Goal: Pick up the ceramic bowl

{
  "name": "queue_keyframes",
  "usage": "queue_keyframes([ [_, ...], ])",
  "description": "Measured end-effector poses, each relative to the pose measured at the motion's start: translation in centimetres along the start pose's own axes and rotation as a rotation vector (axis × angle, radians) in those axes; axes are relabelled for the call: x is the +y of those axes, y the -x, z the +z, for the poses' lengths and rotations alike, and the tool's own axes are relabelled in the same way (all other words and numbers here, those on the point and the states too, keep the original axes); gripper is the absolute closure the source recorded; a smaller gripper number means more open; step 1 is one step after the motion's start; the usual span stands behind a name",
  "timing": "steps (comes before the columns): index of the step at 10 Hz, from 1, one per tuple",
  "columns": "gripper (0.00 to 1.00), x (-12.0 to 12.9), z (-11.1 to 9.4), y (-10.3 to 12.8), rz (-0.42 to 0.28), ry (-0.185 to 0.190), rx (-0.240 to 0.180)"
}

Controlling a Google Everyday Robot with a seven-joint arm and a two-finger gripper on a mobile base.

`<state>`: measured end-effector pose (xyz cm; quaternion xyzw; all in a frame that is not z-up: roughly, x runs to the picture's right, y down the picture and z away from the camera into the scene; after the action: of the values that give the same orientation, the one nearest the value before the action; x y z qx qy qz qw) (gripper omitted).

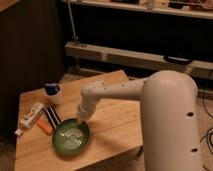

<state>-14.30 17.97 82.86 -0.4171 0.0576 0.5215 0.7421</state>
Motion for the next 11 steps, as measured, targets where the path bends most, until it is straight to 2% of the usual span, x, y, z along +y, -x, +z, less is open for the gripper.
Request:
queue_keyframes([
  [3,1.00,-0.04,0.56,-0.53,-0.003,-0.001,0.003],
  [5,1.00,-0.02,0.57,-0.48,-0.025,0.004,-0.013],
  [6,0.95,-0.04,0.62,-0.61,-0.030,0.009,-0.016],
  [7,0.84,-0.03,0.61,-0.69,-0.033,0.012,-0.020],
  [9,0.70,-0.03,0.63,-0.75,-0.036,0.016,-0.021],
  [10,0.55,-0.03,0.64,-0.70,-0.038,0.016,-0.018],
  [11,0.49,0.03,0.64,-0.65,-0.039,0.016,-0.016],
])
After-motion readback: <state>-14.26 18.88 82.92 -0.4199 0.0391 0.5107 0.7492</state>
